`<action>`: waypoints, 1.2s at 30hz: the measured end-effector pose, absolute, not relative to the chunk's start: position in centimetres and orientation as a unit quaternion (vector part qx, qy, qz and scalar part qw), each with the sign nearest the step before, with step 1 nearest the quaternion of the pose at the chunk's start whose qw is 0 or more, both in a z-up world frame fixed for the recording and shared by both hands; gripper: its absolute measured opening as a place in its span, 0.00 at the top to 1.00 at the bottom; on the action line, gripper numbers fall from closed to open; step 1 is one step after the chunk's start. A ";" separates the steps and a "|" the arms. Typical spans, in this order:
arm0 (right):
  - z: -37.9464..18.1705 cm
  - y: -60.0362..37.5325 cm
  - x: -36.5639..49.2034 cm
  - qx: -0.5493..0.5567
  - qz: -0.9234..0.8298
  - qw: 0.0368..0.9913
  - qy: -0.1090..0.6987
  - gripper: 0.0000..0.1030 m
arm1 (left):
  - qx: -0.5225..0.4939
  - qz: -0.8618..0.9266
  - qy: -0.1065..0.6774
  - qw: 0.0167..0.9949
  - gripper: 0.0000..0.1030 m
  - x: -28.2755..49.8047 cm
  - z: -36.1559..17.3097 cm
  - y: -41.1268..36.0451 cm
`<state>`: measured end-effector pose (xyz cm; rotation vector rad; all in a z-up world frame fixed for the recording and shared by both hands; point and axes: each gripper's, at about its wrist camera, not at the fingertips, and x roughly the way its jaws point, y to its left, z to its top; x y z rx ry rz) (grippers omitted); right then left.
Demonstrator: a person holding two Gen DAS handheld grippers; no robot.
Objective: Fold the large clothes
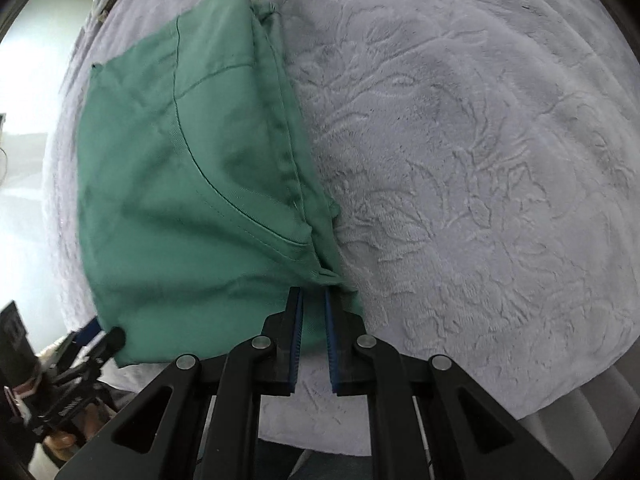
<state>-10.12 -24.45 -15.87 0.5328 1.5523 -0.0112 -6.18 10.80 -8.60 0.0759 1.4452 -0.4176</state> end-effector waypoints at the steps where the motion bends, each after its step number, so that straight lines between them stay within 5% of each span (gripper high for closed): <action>1: -16.1 -24.3 -10.0 0.235 -0.006 0.681 0.694 0.90 | 0.035 -0.189 0.657 0.729 0.27 -6.1 -8.6 10.8; 4: -16.5 -24.0 -9.9 0.233 -0.010 0.677 0.698 0.90 | 0.042 -0.177 0.658 0.731 0.17 -6.0 -8.5 10.7; 36: -15.3 -24.6 -7.0 0.232 -0.038 0.672 0.702 0.86 | 0.078 -0.145 0.670 0.724 0.17 -5.4 -5.9 11.3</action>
